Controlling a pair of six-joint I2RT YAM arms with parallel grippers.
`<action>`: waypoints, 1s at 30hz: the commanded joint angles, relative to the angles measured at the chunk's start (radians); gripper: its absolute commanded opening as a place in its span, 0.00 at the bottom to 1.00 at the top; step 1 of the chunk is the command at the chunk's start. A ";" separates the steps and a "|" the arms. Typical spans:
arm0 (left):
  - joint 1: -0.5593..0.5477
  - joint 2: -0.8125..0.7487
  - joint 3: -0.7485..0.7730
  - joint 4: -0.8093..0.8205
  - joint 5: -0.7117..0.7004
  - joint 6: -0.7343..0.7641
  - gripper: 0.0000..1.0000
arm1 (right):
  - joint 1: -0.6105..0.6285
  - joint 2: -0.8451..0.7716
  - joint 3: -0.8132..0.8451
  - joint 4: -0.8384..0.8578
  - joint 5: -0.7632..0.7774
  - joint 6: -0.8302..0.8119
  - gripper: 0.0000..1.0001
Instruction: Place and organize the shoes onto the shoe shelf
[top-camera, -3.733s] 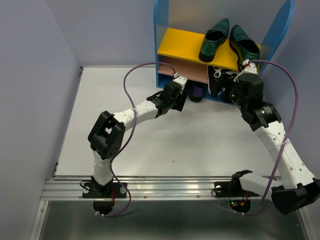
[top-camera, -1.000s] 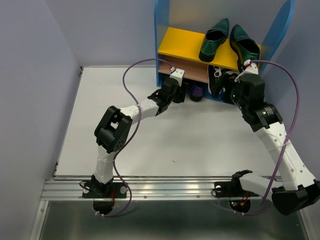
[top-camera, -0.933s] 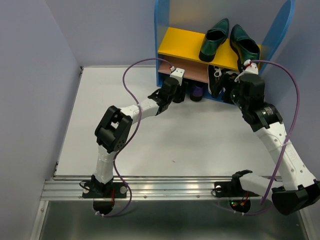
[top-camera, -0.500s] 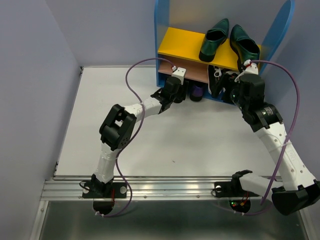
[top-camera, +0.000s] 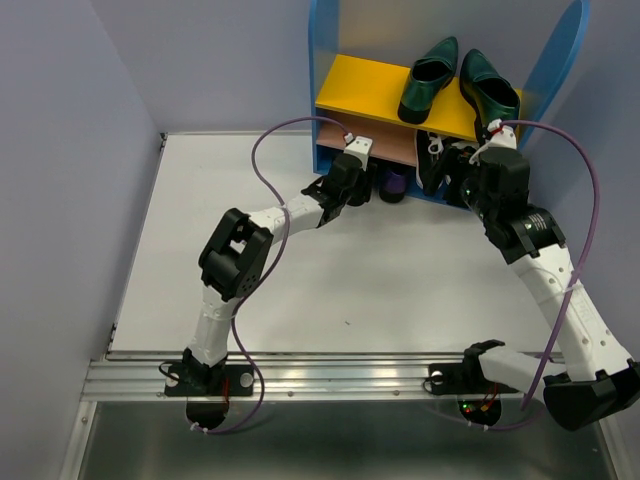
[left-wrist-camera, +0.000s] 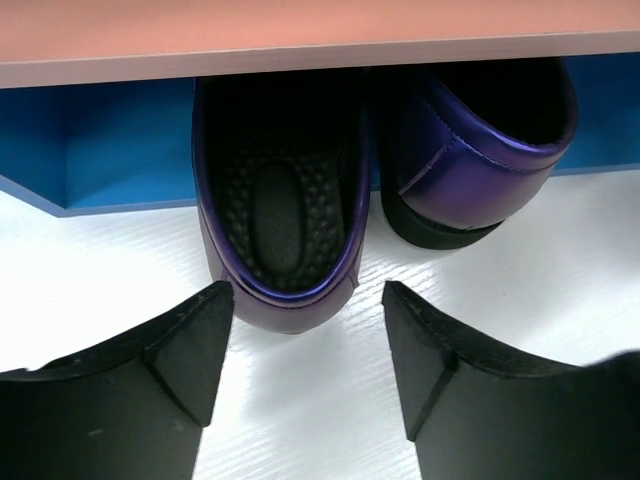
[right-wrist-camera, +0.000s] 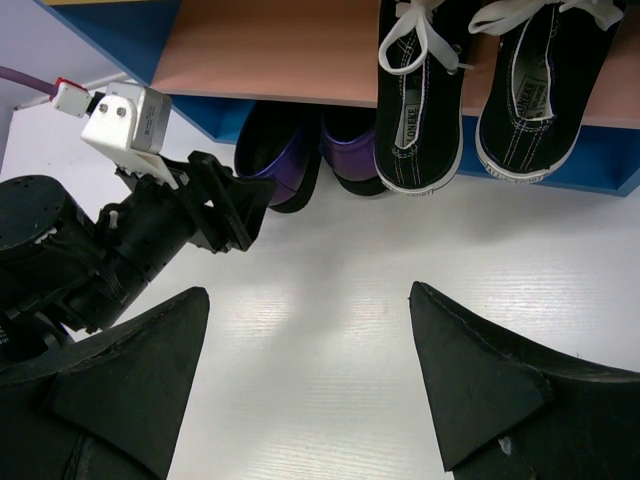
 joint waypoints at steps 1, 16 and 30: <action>0.005 0.003 0.023 0.021 -0.007 -0.002 0.68 | -0.004 -0.023 0.029 0.018 0.002 0.002 0.87; 0.005 0.057 0.105 0.007 -0.013 0.008 0.00 | -0.004 -0.025 0.040 0.012 0.005 -0.003 0.87; 0.005 0.063 0.167 0.065 0.027 -0.040 0.00 | -0.004 -0.025 0.049 0.004 0.005 -0.003 0.87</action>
